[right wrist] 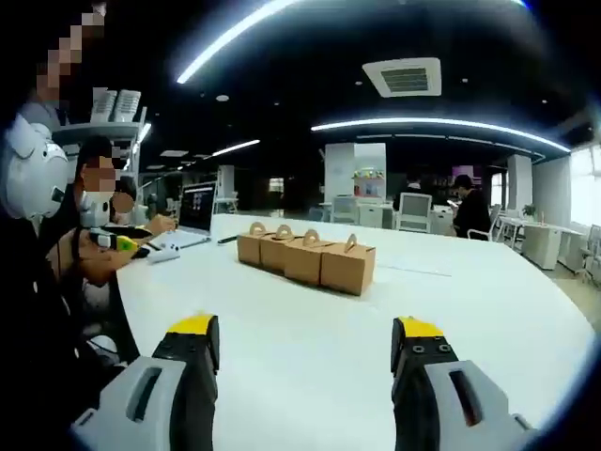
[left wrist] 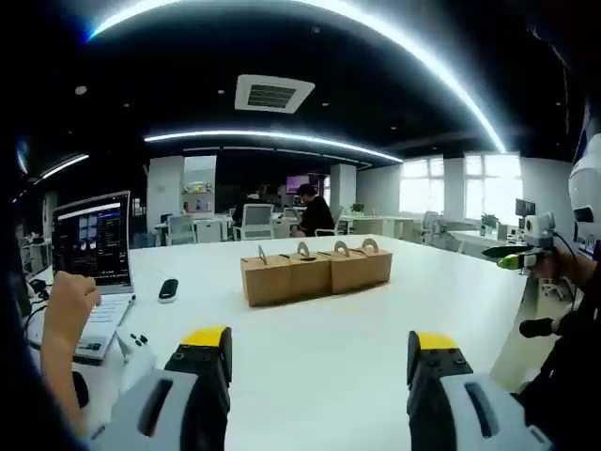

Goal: Pick up one paper box from the group, open the paper box, and remove the item inside

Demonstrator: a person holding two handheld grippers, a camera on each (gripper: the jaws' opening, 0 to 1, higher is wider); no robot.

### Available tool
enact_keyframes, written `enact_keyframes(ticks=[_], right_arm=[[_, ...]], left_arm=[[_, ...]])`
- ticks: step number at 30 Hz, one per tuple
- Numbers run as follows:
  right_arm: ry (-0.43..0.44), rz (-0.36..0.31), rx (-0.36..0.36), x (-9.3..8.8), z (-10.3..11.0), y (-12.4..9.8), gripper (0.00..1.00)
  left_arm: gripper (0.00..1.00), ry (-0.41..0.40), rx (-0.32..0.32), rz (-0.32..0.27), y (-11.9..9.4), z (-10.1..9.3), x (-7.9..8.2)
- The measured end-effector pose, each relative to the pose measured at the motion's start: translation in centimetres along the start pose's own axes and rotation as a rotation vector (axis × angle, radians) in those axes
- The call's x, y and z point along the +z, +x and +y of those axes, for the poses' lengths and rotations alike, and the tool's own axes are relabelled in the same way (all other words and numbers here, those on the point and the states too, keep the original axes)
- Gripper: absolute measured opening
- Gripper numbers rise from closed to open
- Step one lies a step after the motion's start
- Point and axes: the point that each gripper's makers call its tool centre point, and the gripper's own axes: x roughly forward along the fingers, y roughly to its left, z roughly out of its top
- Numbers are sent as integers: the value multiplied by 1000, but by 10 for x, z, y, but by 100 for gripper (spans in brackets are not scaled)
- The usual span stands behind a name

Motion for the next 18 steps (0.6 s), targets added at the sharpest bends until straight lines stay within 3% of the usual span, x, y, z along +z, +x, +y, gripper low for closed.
enact_keyframes(ticks=[18], right_arm=[[12, 0, 4, -2, 3, -2, 74]], left_arm=[[77, -1, -11, 10, -1, -5, 1]])
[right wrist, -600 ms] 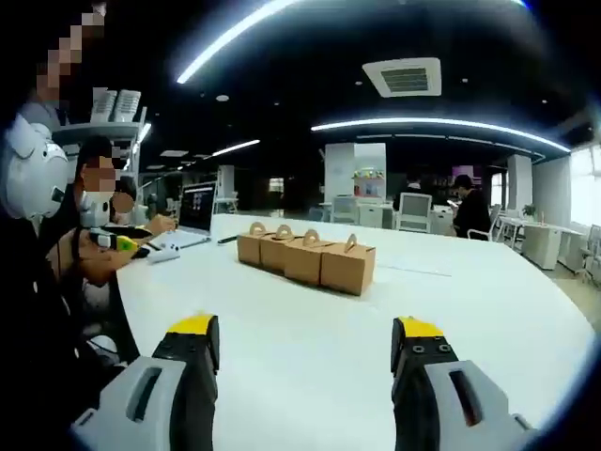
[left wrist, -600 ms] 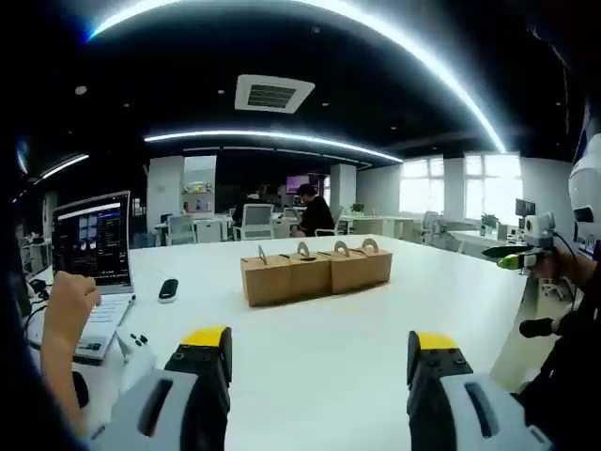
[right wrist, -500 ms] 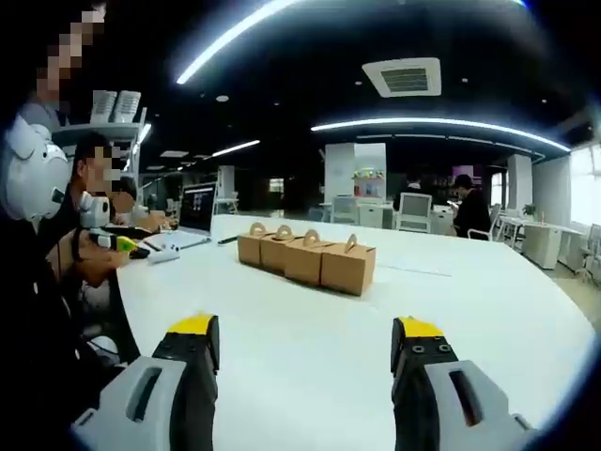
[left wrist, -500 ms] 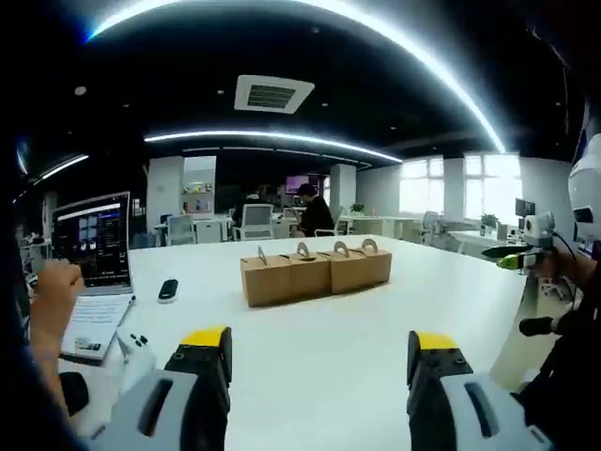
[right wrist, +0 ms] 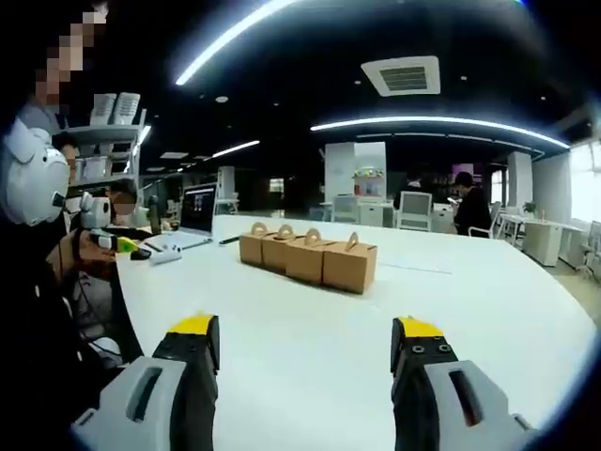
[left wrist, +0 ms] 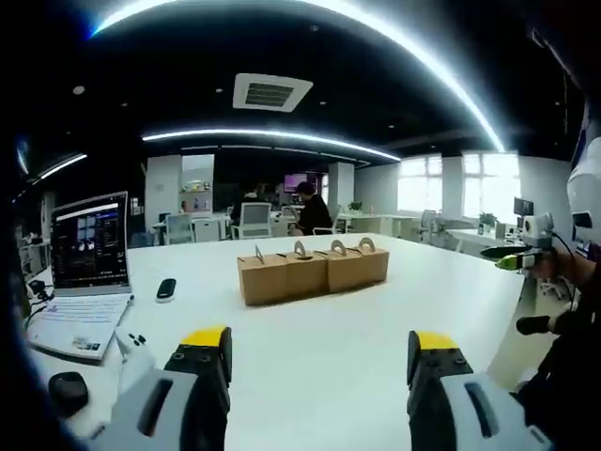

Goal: Pick up one paper box from the group, open the paper box, and remove the item inside

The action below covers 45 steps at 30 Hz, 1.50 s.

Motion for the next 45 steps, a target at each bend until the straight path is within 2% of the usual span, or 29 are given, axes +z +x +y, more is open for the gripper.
enact_keyframes(ticks=[12, 19, 25, 31, 38, 45], right_arm=[[3, 13, 20, -4, 2, 1, 73], [4, 35, 40, -8, 5, 5, 72], [-14, 67, 63, -9, 8, 7, 72], [-34, 94, 96, 5, 12, 9, 72], [-93, 134, 126, 26, 16, 9, 71], [-141, 168, 160, 39, 21, 8, 69]], left_arm=[[77, 5, -21, 20, 6, -7, 1], [77, -6, -40, 52, 10, -11, -3], [76, -8, -50, 82, 11, -10, -1], [76, -1, -67, 140, 11, -6, 8], [75, 11, -64, 149, 6, -4, 24], [74, 38, -56, 170, 1, -1, 32]])
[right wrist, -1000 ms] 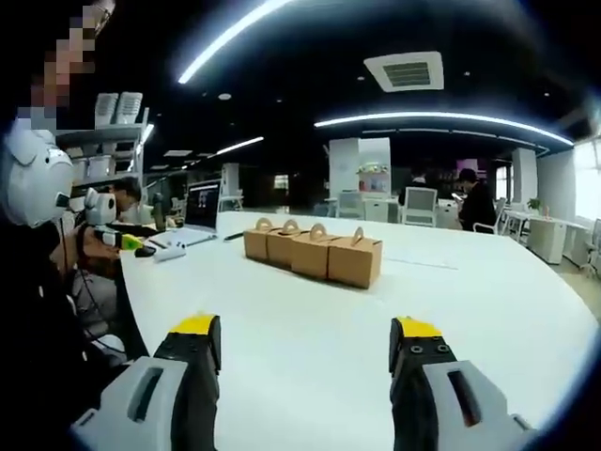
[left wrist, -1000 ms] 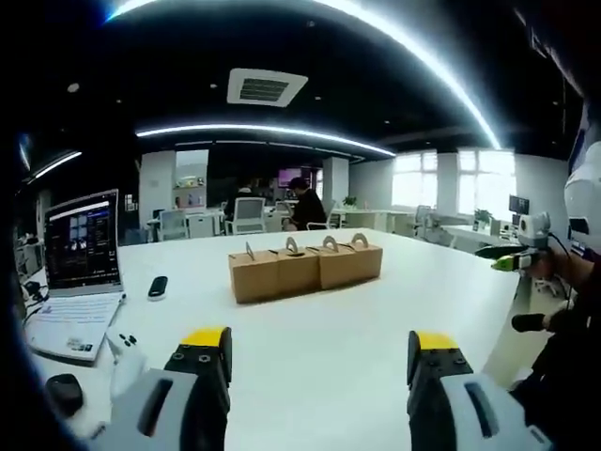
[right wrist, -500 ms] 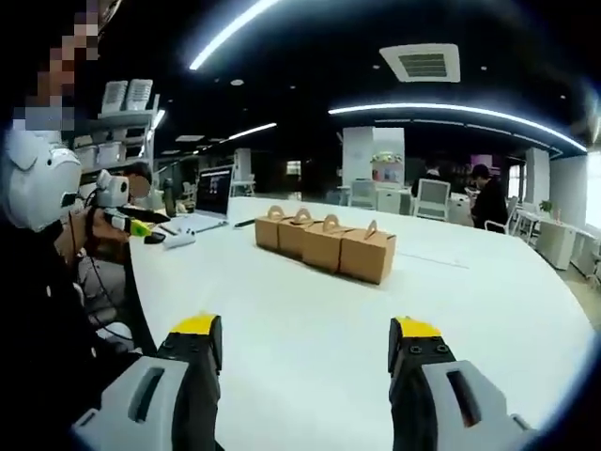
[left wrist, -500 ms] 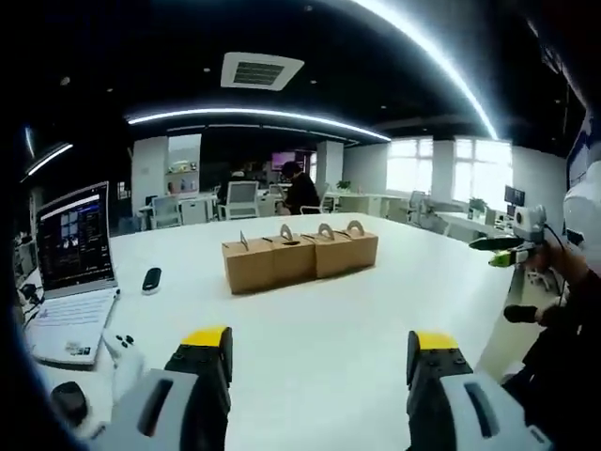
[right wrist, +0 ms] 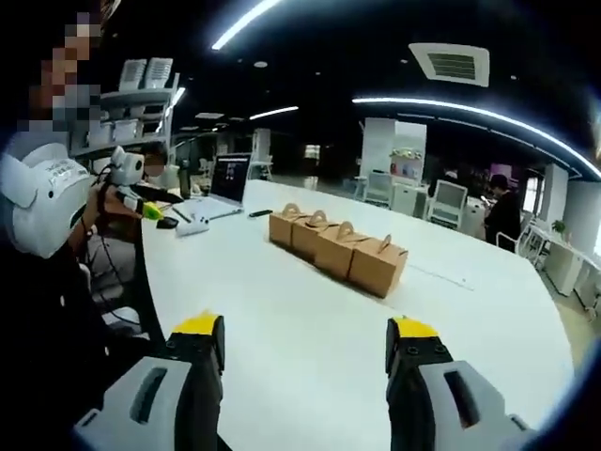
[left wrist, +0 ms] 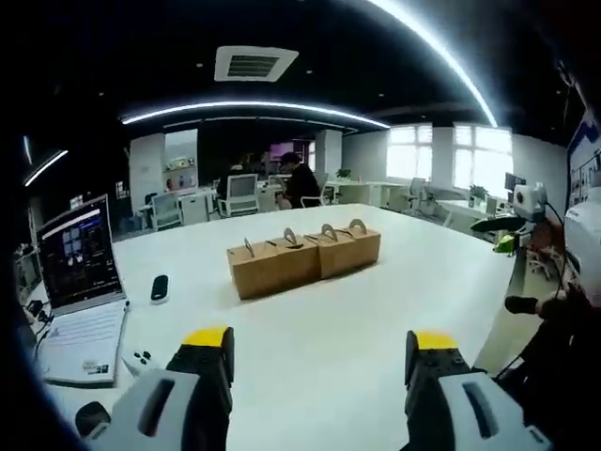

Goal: Pick up one paper box from the group, open the paper box, and remove the item inside

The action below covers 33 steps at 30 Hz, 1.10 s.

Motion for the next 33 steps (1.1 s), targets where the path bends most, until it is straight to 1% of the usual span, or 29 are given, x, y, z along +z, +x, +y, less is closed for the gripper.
enact_keyframes(ticks=[3, 6, 9, 13, 19, 33], right_arm=[[-13, 6, 5, 5, 0, -1, 69], [-18, 13, 4, 8, -1, -3, 69], [-29, 11, 5, 13, -1, -5, 68], [-4, -3, 17, 15, 1, -5, 68], [-5, 13, 25, 9, 4, -2, 67], [-7, 14, 47, 9, 10, 0, 65]], left_arm=[[74, 7, 2, -8, -3, 2, 8], [74, 25, 6, -5, -4, 2, 13], [73, 29, -18, -7, -5, -3, 16], [73, 23, -32, -3, -5, -5, 14], [73, 16, -29, 6, -4, -4, 10], [73, 20, -34, -1, -5, -7, 10]])
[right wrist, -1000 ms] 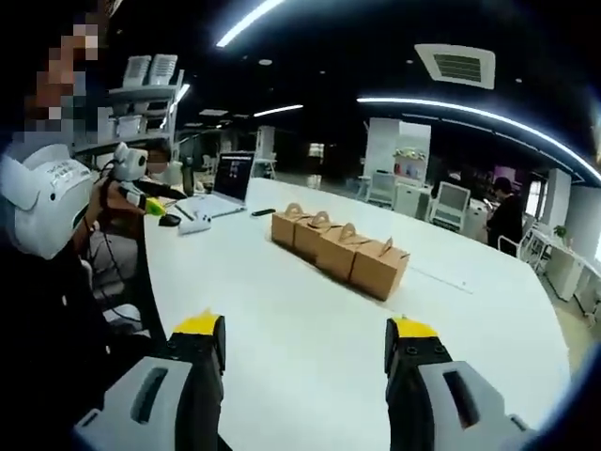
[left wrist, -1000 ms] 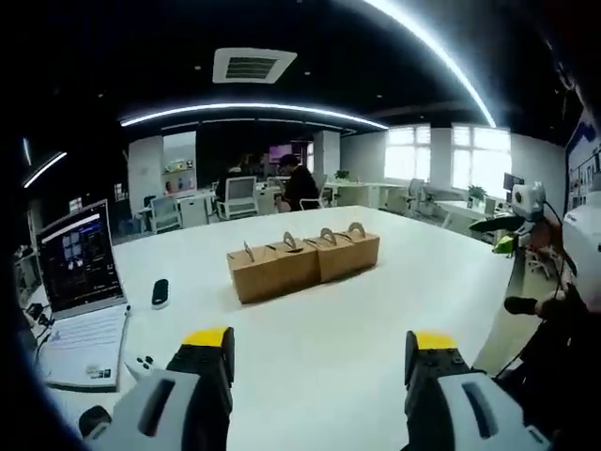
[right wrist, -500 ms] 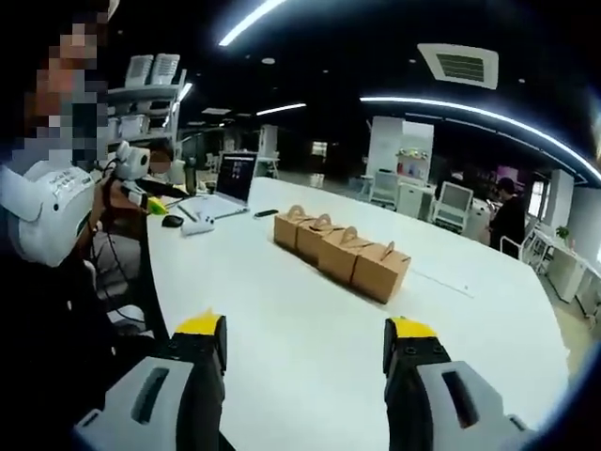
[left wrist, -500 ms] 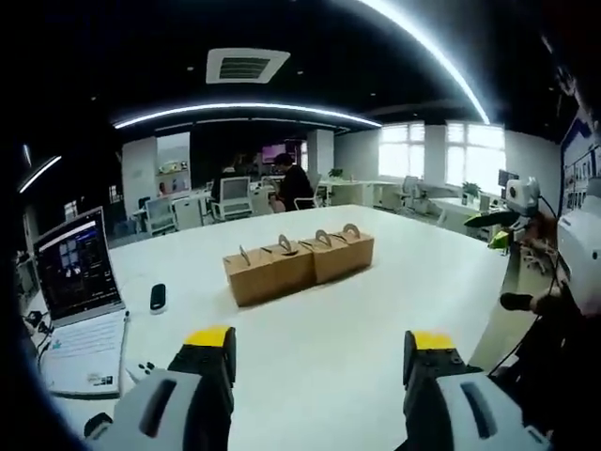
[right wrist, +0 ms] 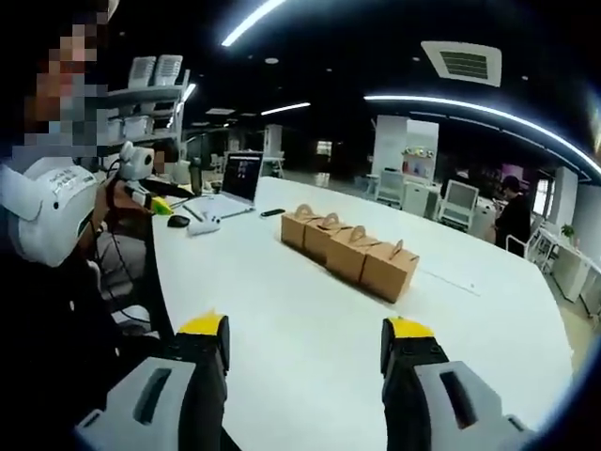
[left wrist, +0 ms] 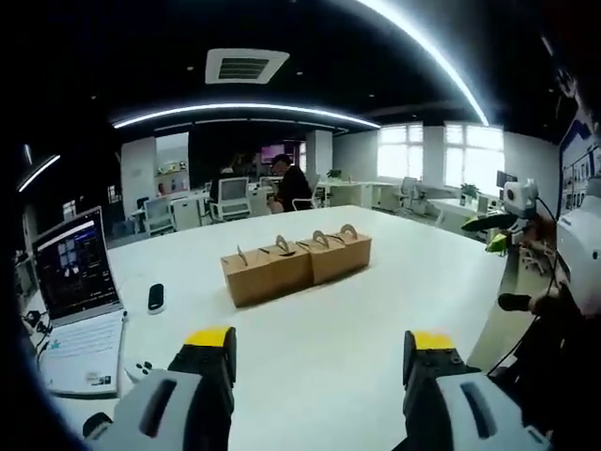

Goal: Pick up one paper box from the group, open the paper box, and remove the item inside

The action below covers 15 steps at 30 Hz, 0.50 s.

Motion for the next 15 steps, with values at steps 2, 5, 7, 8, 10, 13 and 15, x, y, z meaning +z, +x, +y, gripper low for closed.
enact_keyframes(ticks=[2, 5, 7, 8, 10, 13, 15], right_arm=[[-2, 0, 1, 0, 0, 0, 65], [-3, -2, 1, 1, 0, 1, 65], [-9, -1, 3, 1, 1, 1, 65], [-10, -1, 4, 0, 1, 2, 65], [-10, 1, 10, 0, 3, 3, 65], [-14, 3, 15, 0, 6, 5, 65], [-17, 4, 17, 0, 6, 5, 65]], left_arm=[[73, 0, 1, -1, 0, -1, 0], [73, -1, 0, 0, 0, -2, -1], [72, -1, 1, 2, 0, -3, -3], [72, -1, 1, 3, 0, -3, -3], [72, -3, 1, 3, 1, -3, -3], [72, -3, 1, 4, 0, -4, -4], [72, 3, 0, 5, -1, -4, -4]])
